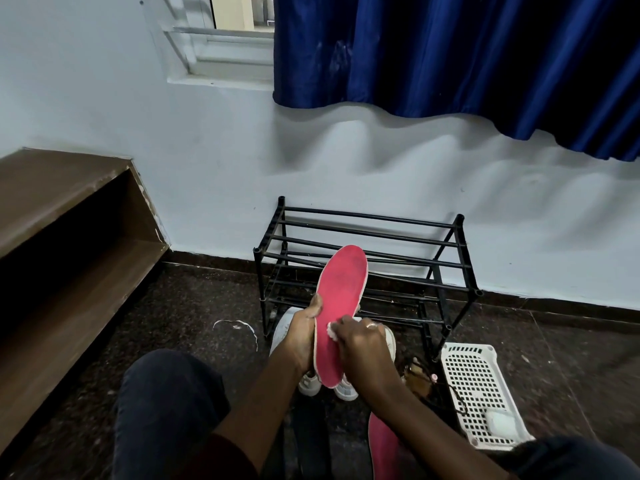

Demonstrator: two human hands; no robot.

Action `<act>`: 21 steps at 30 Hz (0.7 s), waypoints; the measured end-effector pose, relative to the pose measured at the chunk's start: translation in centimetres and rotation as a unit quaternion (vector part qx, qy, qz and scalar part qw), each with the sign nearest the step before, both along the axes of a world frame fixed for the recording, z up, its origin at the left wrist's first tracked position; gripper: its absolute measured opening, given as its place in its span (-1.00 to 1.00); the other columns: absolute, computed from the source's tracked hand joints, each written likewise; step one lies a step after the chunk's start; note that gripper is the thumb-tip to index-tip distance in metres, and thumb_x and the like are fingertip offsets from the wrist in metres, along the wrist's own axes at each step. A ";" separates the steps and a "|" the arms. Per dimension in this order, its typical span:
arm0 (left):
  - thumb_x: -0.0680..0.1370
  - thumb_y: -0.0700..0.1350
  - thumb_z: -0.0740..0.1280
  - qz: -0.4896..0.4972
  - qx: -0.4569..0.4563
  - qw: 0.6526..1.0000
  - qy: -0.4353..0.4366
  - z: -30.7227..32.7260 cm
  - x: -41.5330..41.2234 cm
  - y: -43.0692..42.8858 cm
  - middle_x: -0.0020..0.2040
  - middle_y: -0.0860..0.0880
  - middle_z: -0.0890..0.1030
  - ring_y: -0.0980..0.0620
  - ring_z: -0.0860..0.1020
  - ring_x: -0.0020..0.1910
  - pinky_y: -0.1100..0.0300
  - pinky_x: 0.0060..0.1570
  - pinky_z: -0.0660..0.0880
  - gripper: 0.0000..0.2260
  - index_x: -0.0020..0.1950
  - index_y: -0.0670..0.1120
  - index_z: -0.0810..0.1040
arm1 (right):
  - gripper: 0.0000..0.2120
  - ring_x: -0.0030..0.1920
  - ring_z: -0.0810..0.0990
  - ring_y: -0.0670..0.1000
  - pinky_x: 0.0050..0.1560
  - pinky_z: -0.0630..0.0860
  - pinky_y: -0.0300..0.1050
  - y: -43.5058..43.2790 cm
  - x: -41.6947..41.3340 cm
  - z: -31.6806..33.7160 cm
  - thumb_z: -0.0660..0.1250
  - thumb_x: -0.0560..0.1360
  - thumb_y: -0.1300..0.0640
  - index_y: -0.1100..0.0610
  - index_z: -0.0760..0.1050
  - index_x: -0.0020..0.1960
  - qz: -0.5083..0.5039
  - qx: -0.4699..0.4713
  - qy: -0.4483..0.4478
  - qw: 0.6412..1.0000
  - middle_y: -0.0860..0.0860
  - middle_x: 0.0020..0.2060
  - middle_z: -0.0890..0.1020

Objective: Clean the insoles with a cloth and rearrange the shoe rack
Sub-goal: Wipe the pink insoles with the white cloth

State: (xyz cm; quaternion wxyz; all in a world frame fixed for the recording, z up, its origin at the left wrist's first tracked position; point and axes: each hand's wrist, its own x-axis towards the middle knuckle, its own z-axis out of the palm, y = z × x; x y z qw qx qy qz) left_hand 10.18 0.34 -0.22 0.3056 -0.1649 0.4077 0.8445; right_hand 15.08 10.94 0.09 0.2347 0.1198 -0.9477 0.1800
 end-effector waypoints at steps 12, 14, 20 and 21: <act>0.64 0.03 0.07 -0.025 -0.012 0.998 0.064 -1.2 1.7 -0.1 -0.11 -0.23 0.67 -0.16 0.65 -0.28 0.00 -0.10 0.52 -0.56 -0.10 -0.14 0.68 | -0.77 -0.43 0.54 0.21 -0.39 0.47 -0.03 3.9 -7.3 2.3 0.36 0.21 0.51 0.23 0.59 -0.29 -0.094 -0.098 0.018 0.991 0.16 -0.38 0.63; 0.64 0.04 0.05 -0.023 -0.015 0.998 0.048 -1.5 1.8 -0.3 -0.17 -0.22 0.67 -0.14 0.64 -0.31 0.02 -0.15 0.50 -0.57 -0.05 -0.15 0.64 | -0.71 -0.43 0.57 0.16 -0.38 0.51 -0.07 2.8 -5.4 1.5 0.39 0.17 0.53 0.21 0.61 -0.24 -0.055 -0.117 0.013 0.991 0.15 -0.39 0.64; 0.59 0.20 0.08 0.015 0.004 0.999 -0.034 -3.3 1.7 -0.6 -0.09 -0.27 0.62 -0.19 0.58 -0.12 -0.05 0.07 0.43 -0.43 0.10 -0.30 0.56 | -0.75 -0.37 0.47 -0.01 -0.32 0.35 -0.13 0.0 4.2 -2.5 0.29 0.25 0.38 0.09 0.53 -0.17 0.077 -0.115 -0.066 0.988 -0.02 -0.32 0.58; 0.59 0.20 0.09 0.026 0.012 0.999 -0.042 -3.9 1.8 -0.6 -0.08 -0.28 0.62 -0.20 0.54 -0.08 -0.07 0.12 0.39 -0.43 0.06 -0.29 0.61 | -0.73 -0.36 0.48 0.00 -0.32 0.36 -0.13 -0.1 5.2 -3.1 0.29 0.25 0.38 0.08 0.53 -0.16 0.085 -0.114 -0.081 0.986 -0.03 -0.30 0.58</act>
